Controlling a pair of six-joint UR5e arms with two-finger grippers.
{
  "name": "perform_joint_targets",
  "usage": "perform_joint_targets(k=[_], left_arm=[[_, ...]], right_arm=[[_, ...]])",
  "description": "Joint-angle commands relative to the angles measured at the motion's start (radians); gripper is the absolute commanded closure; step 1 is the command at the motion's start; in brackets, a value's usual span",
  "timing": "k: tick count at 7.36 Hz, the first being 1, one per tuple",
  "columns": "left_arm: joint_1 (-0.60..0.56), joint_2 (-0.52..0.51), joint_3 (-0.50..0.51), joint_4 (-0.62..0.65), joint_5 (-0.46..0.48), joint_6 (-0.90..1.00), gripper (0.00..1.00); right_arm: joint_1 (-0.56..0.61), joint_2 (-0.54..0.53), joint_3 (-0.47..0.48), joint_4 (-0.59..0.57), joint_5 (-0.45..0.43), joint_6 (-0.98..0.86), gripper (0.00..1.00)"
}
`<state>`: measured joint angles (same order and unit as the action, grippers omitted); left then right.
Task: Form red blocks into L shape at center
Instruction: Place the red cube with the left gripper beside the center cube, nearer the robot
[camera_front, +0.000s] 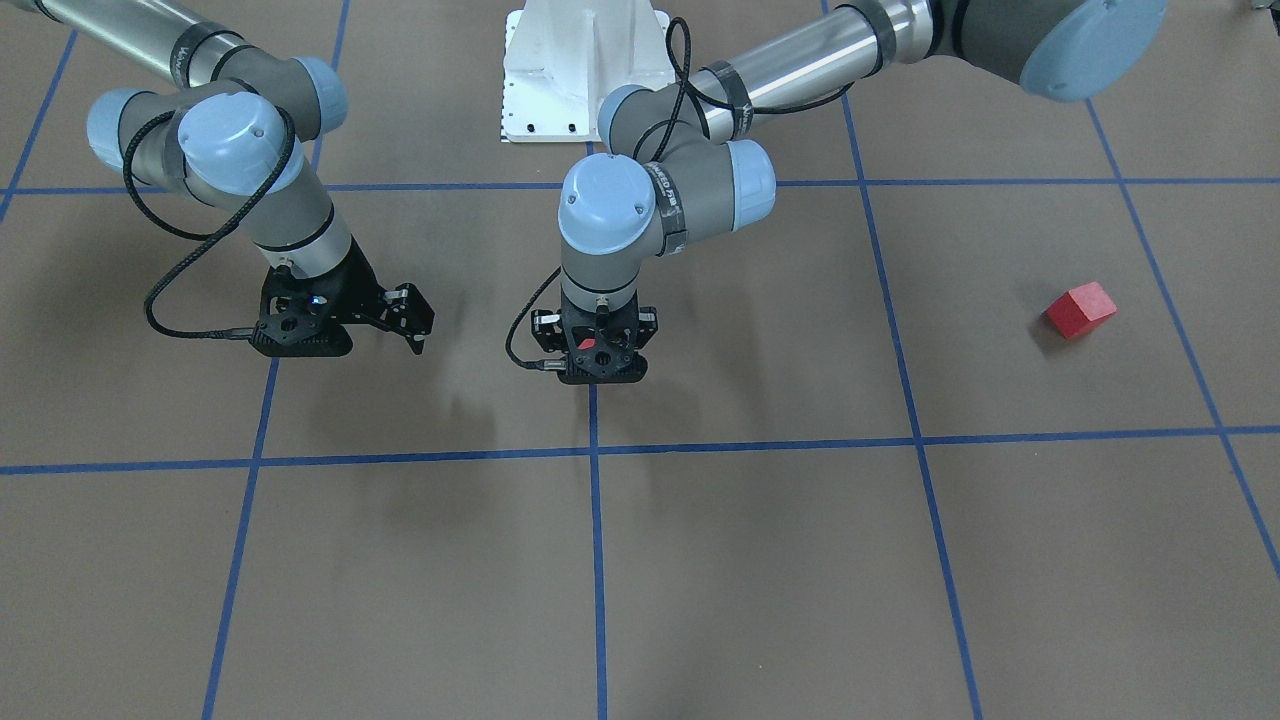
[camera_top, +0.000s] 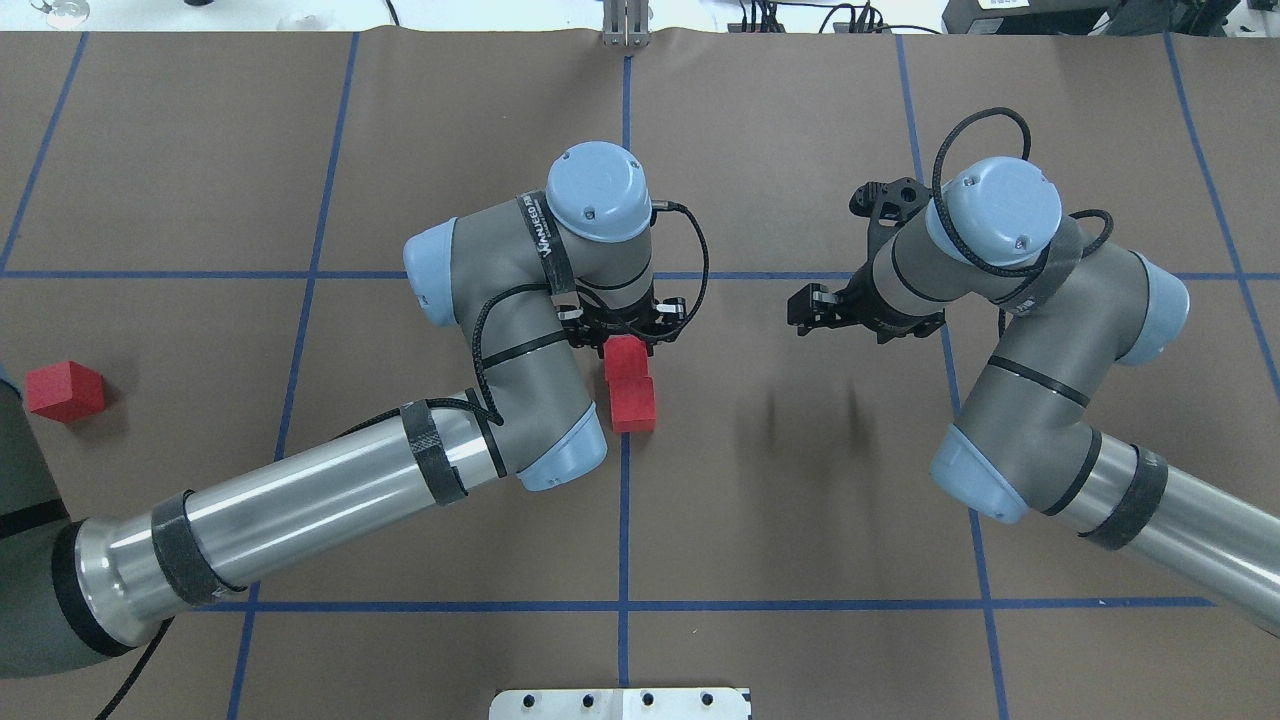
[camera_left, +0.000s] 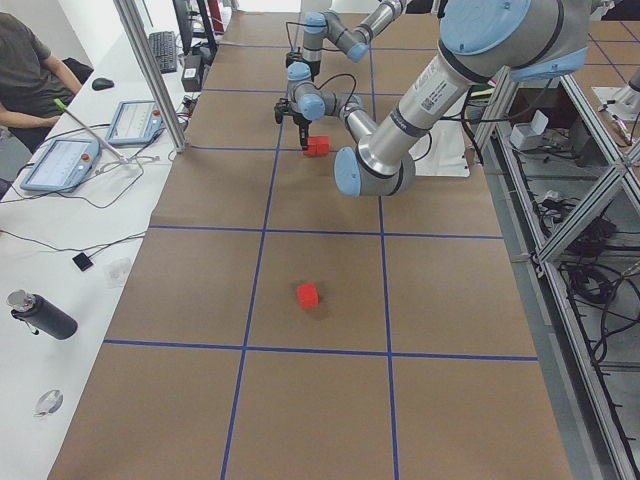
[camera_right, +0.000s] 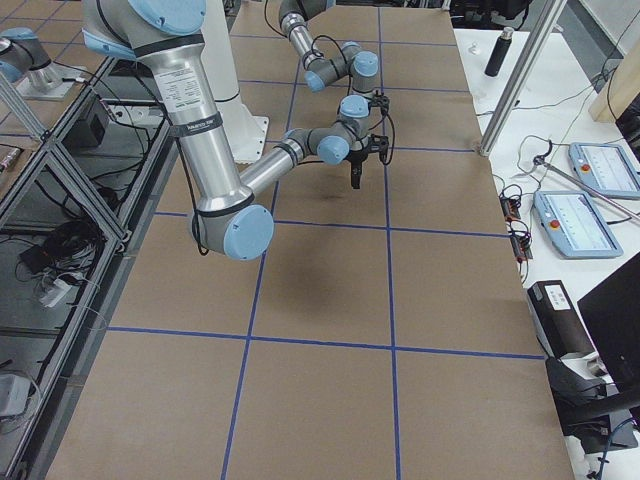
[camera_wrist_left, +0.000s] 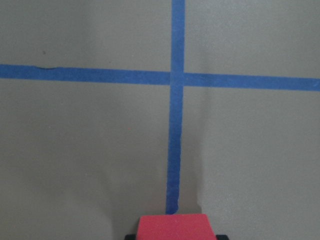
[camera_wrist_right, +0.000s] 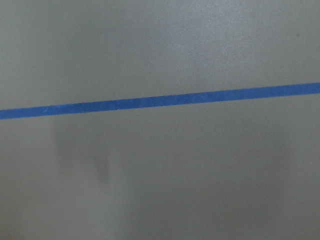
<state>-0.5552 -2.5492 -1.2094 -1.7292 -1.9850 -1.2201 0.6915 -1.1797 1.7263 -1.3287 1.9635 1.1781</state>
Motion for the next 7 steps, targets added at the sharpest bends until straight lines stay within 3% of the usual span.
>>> perform_joint_targets(k=[1, 3, 4, 7], left_arm=[[0.0, 0.0, -0.002, 0.002, 0.0, -0.002, 0.98], [0.004, 0.003, -0.002, 0.002, 0.003, -0.006, 0.19], [0.006, 0.003, -0.001, 0.002, 0.005, -0.006, 0.01], [-0.008, 0.003, -0.04, 0.019, 0.002, -0.009, 0.0]], right_arm=[[0.0, 0.0, -0.001, 0.0, 0.0, 0.0, 0.0], [-0.001, 0.0, -0.001, 0.0, 0.0, 0.0, 0.0], [-0.001, 0.0, -0.001, -0.001, 0.0, 0.0, 0.0], [-0.001, 0.002, -0.001, -0.001, 0.0, 0.0, 0.0]])
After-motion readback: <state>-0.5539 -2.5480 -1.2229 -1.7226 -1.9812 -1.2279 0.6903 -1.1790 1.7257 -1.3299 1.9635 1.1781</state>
